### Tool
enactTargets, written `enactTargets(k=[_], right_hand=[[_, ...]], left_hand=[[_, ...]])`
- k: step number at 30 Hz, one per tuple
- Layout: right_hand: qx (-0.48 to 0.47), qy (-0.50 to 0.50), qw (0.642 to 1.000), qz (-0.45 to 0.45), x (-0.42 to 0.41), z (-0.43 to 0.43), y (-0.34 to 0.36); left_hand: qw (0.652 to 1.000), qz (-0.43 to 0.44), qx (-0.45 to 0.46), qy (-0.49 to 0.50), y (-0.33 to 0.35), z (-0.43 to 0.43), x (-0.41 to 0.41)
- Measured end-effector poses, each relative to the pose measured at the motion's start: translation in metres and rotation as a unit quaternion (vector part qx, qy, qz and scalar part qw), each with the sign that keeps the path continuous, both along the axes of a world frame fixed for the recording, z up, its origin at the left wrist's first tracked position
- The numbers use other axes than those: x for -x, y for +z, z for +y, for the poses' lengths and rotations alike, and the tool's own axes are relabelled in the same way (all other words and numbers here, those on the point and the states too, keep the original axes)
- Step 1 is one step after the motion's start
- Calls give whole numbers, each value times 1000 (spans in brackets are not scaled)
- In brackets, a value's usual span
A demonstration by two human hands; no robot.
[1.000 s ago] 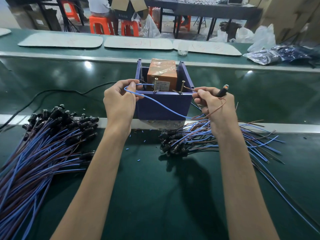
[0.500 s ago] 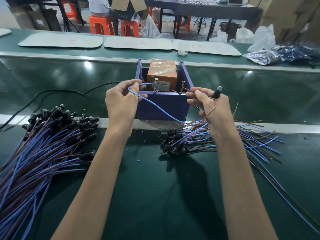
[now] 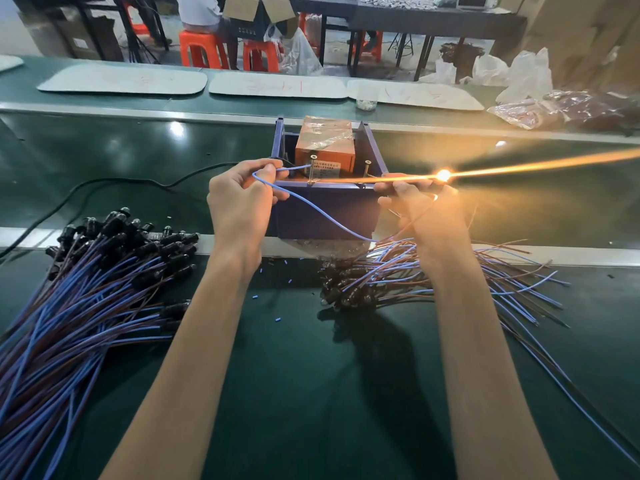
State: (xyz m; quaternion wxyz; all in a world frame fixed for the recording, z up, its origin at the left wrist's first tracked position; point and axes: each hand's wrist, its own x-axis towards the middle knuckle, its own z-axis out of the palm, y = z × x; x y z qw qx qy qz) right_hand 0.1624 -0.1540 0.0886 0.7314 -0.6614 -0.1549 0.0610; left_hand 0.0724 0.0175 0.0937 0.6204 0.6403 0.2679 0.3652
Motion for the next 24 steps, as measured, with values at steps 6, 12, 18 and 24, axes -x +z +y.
enactTargets(k=[6,12,18,24], right_hand=[[11,-2,1000,-8,0,-1,1],[16,-12,1000,-3,1,-1,4],[47,-17,998,24,3,-5,7],[219,-14,976,2,2,-12,18]], left_hand=[[1000,2,-1,1,-1,1,-1],[1000,1,-5,0,-2,2,-2],[998,25,-58,-15,0,4,2],[961,108,-251,-38,9,13,14]])
